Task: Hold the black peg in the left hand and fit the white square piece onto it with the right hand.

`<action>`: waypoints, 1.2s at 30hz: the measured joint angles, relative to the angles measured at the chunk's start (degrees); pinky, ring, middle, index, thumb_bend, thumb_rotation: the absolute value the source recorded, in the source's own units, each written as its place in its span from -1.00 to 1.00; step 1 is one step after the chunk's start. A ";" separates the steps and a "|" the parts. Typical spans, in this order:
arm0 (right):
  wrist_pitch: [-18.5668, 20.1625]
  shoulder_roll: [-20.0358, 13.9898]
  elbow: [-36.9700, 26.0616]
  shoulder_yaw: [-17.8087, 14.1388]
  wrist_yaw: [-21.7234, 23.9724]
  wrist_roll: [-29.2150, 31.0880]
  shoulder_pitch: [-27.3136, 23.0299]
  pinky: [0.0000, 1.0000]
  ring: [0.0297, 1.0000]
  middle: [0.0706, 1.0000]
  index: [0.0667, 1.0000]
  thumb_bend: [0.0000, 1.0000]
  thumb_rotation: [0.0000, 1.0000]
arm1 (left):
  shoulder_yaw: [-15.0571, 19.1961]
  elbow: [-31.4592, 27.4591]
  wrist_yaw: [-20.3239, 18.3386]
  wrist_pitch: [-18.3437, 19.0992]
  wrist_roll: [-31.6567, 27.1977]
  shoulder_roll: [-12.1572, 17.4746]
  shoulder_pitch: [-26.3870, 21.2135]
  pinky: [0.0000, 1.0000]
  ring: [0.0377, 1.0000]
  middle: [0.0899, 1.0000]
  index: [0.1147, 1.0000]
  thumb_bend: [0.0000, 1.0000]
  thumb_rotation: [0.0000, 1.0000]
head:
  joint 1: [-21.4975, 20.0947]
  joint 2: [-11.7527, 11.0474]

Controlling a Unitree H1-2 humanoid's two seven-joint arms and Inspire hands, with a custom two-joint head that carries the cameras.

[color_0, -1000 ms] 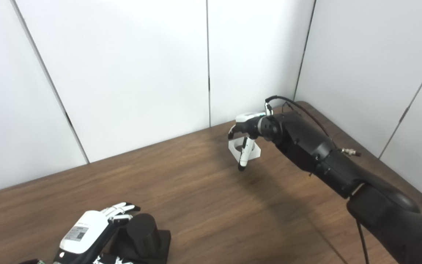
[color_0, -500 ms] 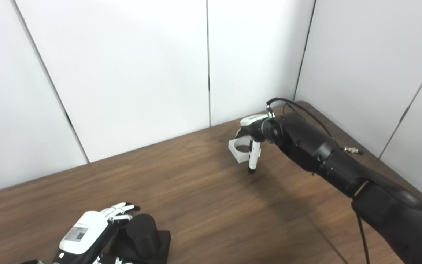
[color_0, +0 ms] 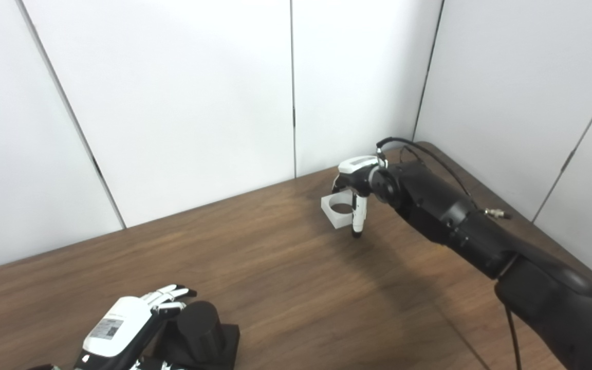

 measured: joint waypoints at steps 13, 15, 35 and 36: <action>-2.03 -0.05 1.00 -1.08 -4.80 0.76 1.51 0.55 0.62 0.44 -0.09 0.05 -0.72 | 0.41 -0.68 -0.73 0.13 -0.04 0.13 0.32 0.61 0.77 0.67 -0.16 0.05 -0.88 | 0.53 0.18; -2.68 -0.11 1.27 -1.10 -5.38 0.75 1.51 0.58 0.63 0.46 -0.10 0.05 -0.73 | 0.43 -0.68 -0.73 0.13 -0.04 0.13 0.35 0.61 0.77 0.67 -0.16 0.05 -0.88 | 0.70 0.35; -10.21 -0.18 -2.74 -6.02 -12.76 6.11 6.02 0.41 0.59 0.46 -0.11 0.04 -0.75 | 0.82 -1.02 -0.81 0.41 -0.03 0.06 0.82 0.67 0.82 0.72 -0.15 0.05 -0.87 | 9.74 2.98; -10.43 -0.19 -3.46 -6.25 -12.62 6.57 6.09 0.42 0.59 0.46 -0.11 0.04 -0.75 | 0.82 -1.02 -0.82 0.48 -0.03 0.01 0.81 0.68 0.83 0.73 -0.15 0.05 -0.87 | 9.76 2.99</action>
